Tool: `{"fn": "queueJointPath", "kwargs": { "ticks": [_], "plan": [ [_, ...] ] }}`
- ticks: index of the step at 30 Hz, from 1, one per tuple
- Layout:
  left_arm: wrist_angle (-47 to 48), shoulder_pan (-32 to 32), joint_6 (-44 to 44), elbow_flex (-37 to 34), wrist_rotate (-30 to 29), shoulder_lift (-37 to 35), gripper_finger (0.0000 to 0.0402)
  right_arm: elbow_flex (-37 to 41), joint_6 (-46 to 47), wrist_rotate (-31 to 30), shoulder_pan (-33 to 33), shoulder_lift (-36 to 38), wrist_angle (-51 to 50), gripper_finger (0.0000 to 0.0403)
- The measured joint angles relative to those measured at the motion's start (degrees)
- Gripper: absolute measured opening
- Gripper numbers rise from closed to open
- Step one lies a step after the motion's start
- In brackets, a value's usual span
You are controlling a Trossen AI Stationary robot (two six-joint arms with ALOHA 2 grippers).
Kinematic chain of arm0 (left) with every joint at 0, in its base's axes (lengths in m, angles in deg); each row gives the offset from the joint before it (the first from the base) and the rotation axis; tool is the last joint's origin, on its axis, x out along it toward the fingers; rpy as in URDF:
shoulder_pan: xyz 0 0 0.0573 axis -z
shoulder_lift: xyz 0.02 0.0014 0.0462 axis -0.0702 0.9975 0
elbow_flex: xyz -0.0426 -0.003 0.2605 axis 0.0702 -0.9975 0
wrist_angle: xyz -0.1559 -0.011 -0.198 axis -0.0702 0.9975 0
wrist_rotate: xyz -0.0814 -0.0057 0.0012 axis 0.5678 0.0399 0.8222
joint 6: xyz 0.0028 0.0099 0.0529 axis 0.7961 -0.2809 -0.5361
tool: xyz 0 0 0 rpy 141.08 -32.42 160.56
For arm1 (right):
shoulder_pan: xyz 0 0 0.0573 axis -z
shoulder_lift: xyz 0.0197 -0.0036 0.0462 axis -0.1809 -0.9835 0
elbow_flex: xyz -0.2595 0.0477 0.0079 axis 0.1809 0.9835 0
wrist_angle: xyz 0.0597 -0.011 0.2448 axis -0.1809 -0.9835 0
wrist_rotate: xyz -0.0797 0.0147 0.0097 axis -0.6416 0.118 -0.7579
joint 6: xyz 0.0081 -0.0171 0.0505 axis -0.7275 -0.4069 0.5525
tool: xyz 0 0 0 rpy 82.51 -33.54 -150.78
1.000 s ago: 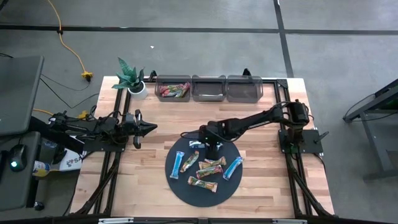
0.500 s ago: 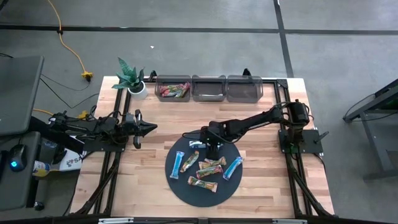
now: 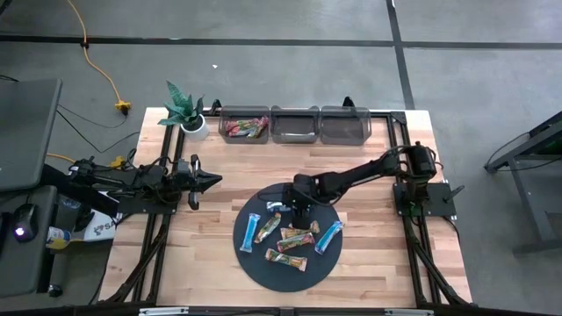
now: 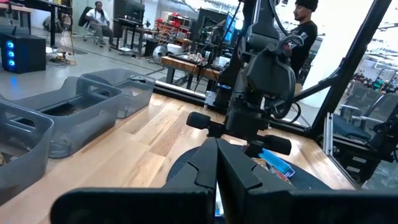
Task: Pick and place Granola Bars by type
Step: Put the blue granola bar into the right black bin
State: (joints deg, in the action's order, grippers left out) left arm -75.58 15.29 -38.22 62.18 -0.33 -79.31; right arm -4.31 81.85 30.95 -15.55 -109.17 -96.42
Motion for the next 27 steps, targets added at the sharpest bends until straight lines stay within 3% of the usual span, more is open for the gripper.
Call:
{"fn": "queueJointPath", "kwargs": {
  "ticks": [12,27],
  "plan": [
    [0.0,0.0,0.0,0.0,0.0,0.0,0.0001,0.0,0.3,-1.6,-0.3,-0.4,-1.2,0.012],
    [0.0,0.0,0.0,0.0,0.0,0.0,0.0001,-0.6,6.5,1.4,0.9,-0.2,-0.8,0.0037]
  ]
}}
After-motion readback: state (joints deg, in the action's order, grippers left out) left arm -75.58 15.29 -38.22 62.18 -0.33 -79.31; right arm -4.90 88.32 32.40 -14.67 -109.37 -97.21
